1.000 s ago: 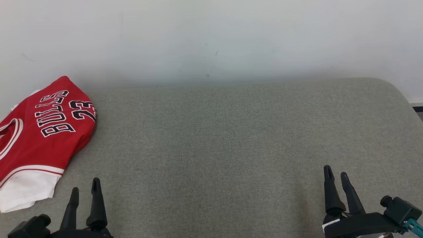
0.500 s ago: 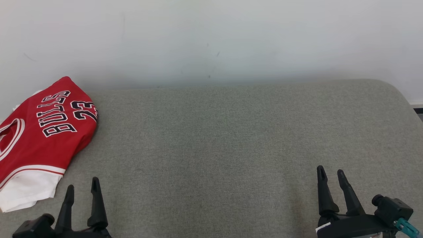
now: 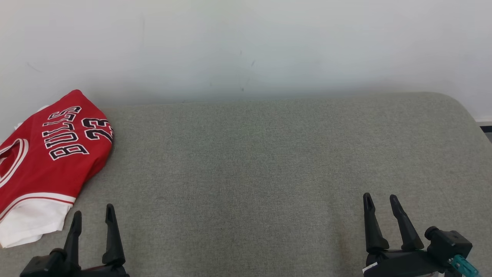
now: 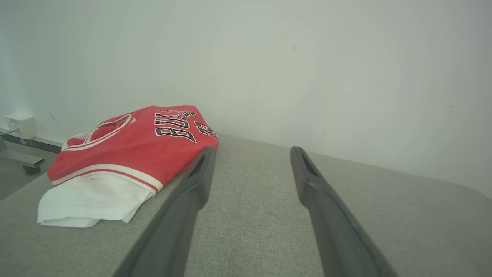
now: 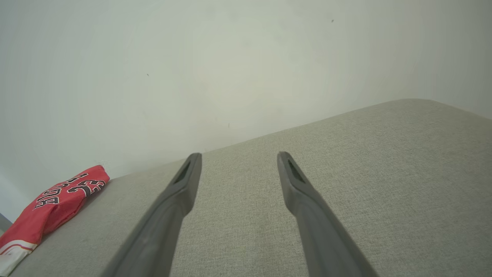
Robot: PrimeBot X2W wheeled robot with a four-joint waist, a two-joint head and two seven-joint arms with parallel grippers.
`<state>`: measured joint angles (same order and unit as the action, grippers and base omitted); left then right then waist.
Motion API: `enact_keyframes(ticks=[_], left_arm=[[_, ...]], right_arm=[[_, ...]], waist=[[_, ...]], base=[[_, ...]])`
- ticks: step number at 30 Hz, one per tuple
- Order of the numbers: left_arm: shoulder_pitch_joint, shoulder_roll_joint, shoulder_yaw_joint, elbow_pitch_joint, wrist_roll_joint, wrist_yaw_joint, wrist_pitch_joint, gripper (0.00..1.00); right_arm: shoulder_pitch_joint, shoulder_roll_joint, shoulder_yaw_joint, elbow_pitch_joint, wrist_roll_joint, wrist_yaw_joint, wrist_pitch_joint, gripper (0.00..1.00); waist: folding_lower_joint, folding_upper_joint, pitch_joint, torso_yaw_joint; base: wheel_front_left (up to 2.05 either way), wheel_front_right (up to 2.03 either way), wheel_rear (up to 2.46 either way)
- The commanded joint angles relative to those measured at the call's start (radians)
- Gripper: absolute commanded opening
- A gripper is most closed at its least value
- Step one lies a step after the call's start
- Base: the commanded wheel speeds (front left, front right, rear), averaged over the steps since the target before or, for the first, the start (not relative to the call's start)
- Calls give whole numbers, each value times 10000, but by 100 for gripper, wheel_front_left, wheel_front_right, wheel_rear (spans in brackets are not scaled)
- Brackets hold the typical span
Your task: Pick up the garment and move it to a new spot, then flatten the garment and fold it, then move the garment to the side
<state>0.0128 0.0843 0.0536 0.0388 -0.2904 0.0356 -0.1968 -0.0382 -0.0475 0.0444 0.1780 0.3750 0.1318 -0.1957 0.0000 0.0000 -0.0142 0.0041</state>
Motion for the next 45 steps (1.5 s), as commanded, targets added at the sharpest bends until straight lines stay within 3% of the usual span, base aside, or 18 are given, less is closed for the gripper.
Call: enact_keyframes(ticks=[1, 21, 30, 35, 45], left_arm=[[110, 71, 17, -129, 311, 60, -108, 100], [304, -4, 168, -379, 1641, 9, -484, 100], [351, -109, 378, -103, 1689, -568, -636, 100], [360, -180, 474, 143, 1618, -921, -682, 100], [264, -265, 612, 401, 1683, -1112, -682, 100]], right_arm=[[68, -40, 47, -86, -261, -15, -116, 100], [181, -41, 138, -179, -1656, -19, -493, 100], [210, -42, 169, -127, -1756, -20, -648, 100], [237, -42, 198, 14, -1069, -21, -710, 100], [209, -42, 206, 228, -859, -21, -693, 100]], waist=[[0, 0, -3, 3], [0, 0, 10, 22], [0, 0, -43, 30], [0, 0, -66, 23], [0, 0, -61, 56]], base=[[0, 0, 0], [0, 0, 0], [0, 0, 0], [0, 0, 0], [0, 0, 0]])
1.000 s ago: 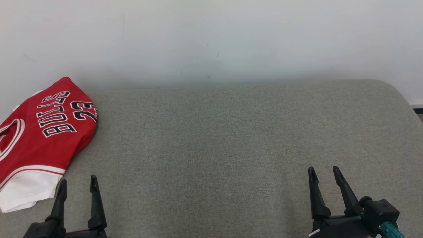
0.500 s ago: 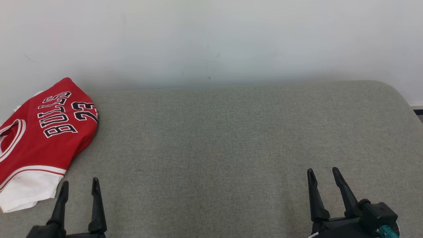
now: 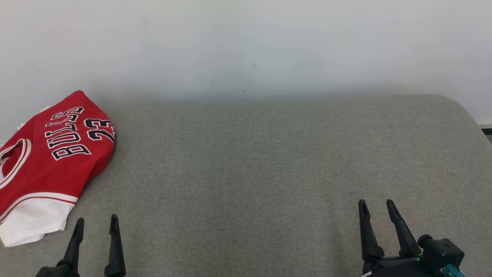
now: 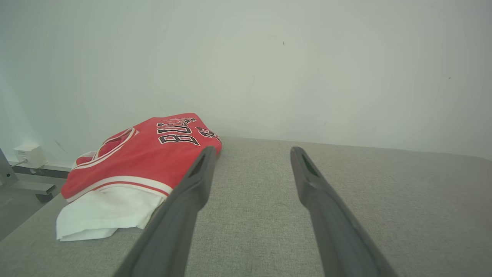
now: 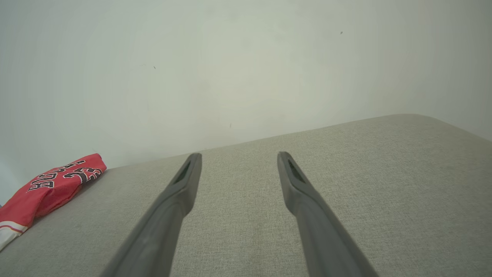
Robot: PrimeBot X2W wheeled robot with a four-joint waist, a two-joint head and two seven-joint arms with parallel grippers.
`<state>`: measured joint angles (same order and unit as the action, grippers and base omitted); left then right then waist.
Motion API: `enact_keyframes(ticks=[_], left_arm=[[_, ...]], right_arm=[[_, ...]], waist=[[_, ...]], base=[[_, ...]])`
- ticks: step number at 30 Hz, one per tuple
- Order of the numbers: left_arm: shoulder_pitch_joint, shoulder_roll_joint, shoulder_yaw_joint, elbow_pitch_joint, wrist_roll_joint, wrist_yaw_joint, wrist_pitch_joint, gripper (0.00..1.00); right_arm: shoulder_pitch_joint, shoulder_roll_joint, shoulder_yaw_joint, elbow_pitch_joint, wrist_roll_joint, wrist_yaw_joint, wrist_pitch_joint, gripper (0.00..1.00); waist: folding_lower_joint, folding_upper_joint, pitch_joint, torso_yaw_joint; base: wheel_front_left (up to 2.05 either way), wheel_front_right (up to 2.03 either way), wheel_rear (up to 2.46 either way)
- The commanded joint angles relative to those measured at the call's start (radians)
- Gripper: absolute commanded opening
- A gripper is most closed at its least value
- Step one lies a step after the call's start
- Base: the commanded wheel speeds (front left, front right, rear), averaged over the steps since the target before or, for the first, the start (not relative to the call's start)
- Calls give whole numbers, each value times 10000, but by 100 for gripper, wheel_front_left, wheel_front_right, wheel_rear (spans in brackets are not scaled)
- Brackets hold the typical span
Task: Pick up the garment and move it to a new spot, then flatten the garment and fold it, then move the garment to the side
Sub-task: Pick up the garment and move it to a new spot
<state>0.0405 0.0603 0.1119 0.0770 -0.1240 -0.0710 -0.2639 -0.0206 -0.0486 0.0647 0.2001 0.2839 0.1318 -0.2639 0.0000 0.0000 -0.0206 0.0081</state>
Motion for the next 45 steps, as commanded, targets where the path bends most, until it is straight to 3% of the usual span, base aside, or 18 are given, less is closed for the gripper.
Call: enact_keyframes(ticks=[1, 11, 34, 45], left_arm=[[-28, -33, 30, 31, 31, -56, -11, 100], [-110, -43, 204, 150, 339, -31, -11, 100], [-118, -51, 539, 512, 409, 71, -9, 100], [319, -86, 1086, 22, 41, 407, -9, 100]], right_arm=[[30, -30, 8, 23, 61, -21, -11, 100], [109, -29, 80, 54, 111, -21, -9, 100], [96, -27, 267, 175, 94, -21, -11, 100], [-621, -39, 870, 597, -53, -21, -9, 100]], waist=[[0, 0, 3, 29], [0, 0, -11, 606], [0, 0, 258, 5034], [0, 0, 632, 5247]], base=[[0, 0, 0], [0, 0, 0], [0, 0, 0], [0, 0, 0]])
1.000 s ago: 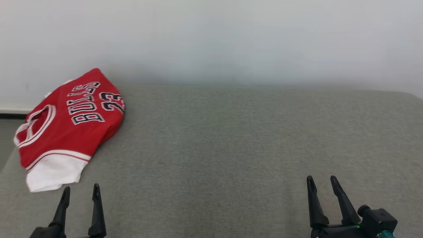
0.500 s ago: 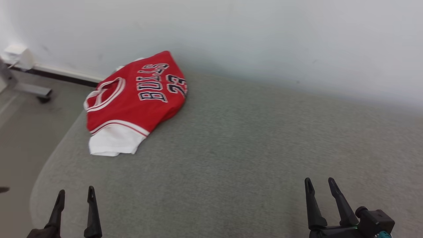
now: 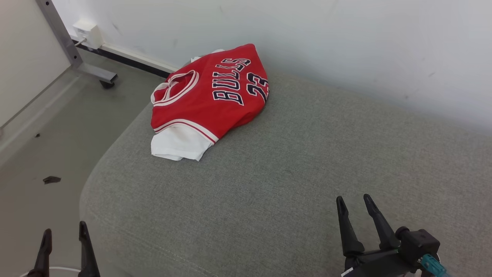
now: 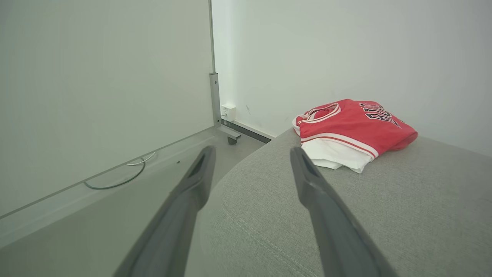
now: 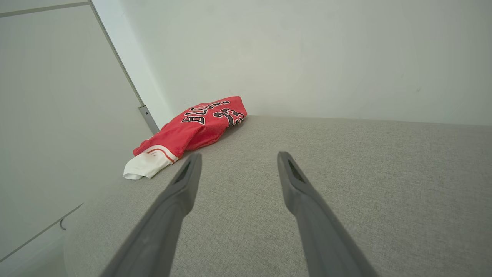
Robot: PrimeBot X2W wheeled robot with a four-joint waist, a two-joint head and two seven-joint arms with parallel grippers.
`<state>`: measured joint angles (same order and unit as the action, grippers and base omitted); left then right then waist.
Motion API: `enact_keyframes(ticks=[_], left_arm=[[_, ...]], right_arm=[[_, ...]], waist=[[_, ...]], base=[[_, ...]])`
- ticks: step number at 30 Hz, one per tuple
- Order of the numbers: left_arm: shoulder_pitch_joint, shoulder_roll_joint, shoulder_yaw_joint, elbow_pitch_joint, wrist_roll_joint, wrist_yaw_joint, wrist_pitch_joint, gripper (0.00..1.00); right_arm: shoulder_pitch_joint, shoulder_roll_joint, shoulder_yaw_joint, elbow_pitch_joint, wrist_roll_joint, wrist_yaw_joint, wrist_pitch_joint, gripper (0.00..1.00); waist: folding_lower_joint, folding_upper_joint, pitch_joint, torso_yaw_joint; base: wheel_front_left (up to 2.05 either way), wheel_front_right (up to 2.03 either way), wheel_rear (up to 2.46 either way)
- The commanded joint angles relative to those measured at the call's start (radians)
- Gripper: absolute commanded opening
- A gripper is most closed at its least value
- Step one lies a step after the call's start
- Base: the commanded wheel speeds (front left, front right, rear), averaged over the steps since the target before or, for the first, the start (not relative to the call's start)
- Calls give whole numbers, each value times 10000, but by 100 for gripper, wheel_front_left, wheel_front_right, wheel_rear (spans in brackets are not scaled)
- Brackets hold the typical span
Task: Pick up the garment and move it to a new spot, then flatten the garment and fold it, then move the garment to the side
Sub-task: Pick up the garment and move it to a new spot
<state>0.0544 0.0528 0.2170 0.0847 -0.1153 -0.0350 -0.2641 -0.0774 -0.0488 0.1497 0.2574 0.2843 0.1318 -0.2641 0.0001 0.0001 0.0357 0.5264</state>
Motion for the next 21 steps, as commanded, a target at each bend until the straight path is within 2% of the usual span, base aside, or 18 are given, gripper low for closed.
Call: enact_keyframes(ticks=[1, 6, 10, 17, 21], left_arm=[[213, -14, 31, -99, -64, 75, -7, 100], [125, -23, -80, -54, -144, 129, -7, 100], [-554, 114, -290, 214, -72, -136, -7, 100], [-2818, 516, -162, 600, -511, -547, -7, 100], [-4511, 1079, -181, 1201, -802, -726, -6, 100]], right_arm=[[-61, -36, 40, 46, -53, -21, -7, 100], [-35, -86, -26, 77, -20, -21, -7, 100], [150, -132, -412, -55, -128, -21, -7, 100], [-317, -633, -790, -448, -651, -21, 13, 100], [-711, -1048, -1273, -824, -825, -21, 93, 100]], waist=[[-1, -1, 68, 61], [-1, -1, 53, 23], [-1, -1, 104, -71], [-1, -1, 1400, -1430], [-1, -1, 2398, -2458]], base=[[0, 0, 0], [0, 0, 0], [0, 0, 0], [0, 0, 0], [0, 0, 0]])
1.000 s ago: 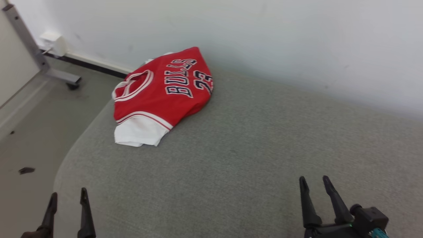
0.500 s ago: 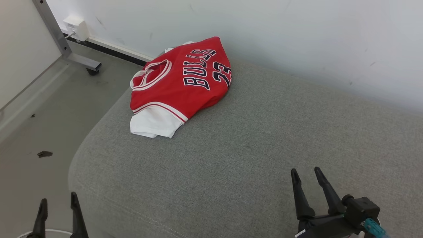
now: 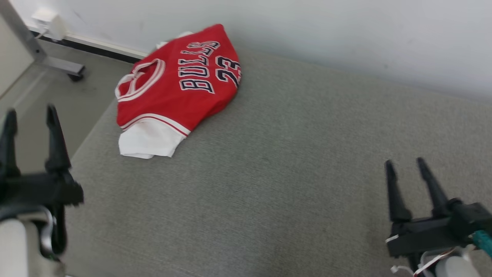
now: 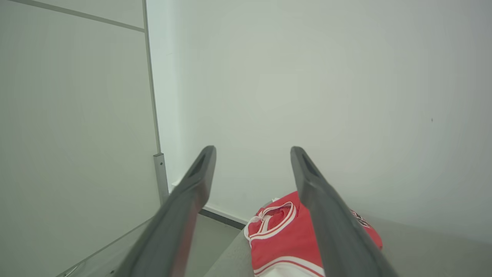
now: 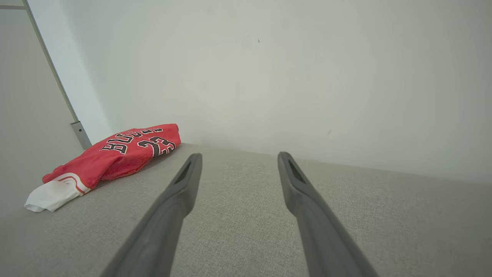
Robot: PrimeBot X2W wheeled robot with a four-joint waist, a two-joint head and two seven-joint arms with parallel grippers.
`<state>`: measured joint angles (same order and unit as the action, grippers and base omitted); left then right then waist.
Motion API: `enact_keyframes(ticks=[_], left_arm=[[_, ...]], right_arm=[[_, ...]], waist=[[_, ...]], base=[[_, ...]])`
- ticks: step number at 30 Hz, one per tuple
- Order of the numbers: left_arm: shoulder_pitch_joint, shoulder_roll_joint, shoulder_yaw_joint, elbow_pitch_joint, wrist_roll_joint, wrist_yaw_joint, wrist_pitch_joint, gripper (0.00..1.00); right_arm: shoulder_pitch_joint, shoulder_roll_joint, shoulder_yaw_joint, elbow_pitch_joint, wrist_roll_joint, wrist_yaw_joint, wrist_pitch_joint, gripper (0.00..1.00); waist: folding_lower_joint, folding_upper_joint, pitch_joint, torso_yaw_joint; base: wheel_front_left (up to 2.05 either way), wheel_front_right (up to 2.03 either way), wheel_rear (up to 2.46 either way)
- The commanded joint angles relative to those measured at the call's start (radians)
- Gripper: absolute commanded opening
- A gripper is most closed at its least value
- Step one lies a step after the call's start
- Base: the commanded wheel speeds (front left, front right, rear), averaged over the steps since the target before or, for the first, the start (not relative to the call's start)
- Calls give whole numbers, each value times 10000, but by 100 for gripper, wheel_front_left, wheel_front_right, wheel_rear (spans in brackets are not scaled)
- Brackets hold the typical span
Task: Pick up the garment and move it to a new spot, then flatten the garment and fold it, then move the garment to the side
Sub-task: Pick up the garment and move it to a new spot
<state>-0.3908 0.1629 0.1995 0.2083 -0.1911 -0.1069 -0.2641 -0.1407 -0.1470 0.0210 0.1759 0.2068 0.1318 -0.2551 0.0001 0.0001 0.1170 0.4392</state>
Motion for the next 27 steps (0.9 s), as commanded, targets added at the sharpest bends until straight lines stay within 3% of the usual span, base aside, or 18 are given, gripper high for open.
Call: enact_keyframes(ticks=[1, 6, 13, 24, 27], left_arm=[[-498, 123, -47, 108, -74, -47, -7, 100], [-2478, 943, 26, 883, -416, -134, 216, 100], [-4457, 2180, 137, 2353, -936, -191, 1224, 100], [-5885, 3405, -533, 5099, -1646, -214, 2907, 100], [-6004, 3493, -781, 5587, -1845, -217, 3239, 100]], right_arm=[[-114, -169, -182, -101, -79, -21, 26, 100], [-168, -460, -1099, -757, -281, -21, 34, 100], [-21, -247, -1739, -1691, -429, -21, -21, 100], [-245, -141, -1772, -2100, -544, -21, 9, 100], [-285, -150, -1742, -2107, -554, -21, 9, 100]], waist=[[-1, -1, 1809, -1795], [-1, -1, 2895, -2907], [-1, -1, 3705, -3906], [-1, -1, 4168, -4420], [-1, -1, 4198, -4501]], base=[[0, 0, 0], [0, 0, 0], [0, 0, 0], [0, 0, 0], [0, 0, 0]])
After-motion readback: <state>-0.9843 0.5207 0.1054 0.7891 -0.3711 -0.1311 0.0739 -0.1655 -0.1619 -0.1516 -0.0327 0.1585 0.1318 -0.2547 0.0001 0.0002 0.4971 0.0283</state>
